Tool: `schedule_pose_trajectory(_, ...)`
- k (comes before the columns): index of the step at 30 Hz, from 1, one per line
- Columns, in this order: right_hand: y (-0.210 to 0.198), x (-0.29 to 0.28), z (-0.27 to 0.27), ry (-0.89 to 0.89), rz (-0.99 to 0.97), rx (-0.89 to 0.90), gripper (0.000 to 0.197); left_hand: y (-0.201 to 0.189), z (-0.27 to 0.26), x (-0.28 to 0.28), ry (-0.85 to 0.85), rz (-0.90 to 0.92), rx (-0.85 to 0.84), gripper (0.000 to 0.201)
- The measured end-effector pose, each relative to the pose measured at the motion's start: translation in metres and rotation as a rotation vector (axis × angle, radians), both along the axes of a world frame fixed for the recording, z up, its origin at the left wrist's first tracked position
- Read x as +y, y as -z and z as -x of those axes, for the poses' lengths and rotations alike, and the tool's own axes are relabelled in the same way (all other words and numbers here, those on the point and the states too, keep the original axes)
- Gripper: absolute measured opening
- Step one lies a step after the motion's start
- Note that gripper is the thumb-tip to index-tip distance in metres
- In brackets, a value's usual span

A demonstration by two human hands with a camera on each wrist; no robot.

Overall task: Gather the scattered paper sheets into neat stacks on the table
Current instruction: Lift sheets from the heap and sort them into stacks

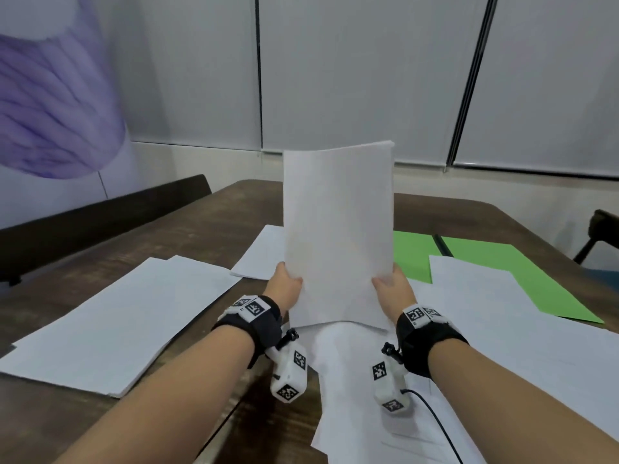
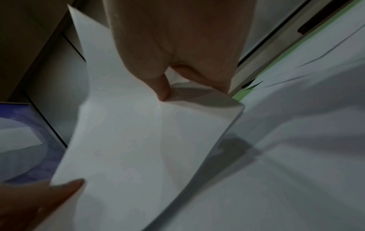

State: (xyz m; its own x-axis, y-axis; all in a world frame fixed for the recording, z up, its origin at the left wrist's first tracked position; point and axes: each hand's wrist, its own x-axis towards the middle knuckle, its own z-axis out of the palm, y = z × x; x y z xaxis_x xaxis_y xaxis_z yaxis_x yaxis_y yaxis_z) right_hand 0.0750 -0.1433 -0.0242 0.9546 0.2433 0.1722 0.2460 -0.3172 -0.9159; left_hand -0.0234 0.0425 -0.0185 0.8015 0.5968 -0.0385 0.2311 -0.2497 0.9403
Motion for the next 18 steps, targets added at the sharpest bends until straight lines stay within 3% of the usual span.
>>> schedule_pose_trajectory(4,-0.003,0.029,0.006,-0.105,0.064,0.046,0.037,-0.002,0.015,0.046,0.045,-0.062,0.232,0.034)
schedule_pose_trajectory(6,-0.004,0.045,0.011,-0.143,0.150,0.052,0.036,-0.005,0.034,0.063,0.036,-0.065,0.342,0.032)
schedule_pose_trajectory(8,-0.004,0.058,0.017,-0.157,0.238,0.043,0.033,-0.004,0.052,0.081,-0.005,-0.048,0.384,0.025)
schedule_pose_trajectory(14,-0.004,0.083,0.030,-0.136,0.380,0.119,0.034,0.006,0.095,0.117,-0.074,0.087,0.455,0.033)
schedule_pose_trajectory(18,-0.005,0.095,0.042,-0.108,0.441,0.196,0.038,0.010,0.107,0.114,-0.067,0.039,0.452,0.057)
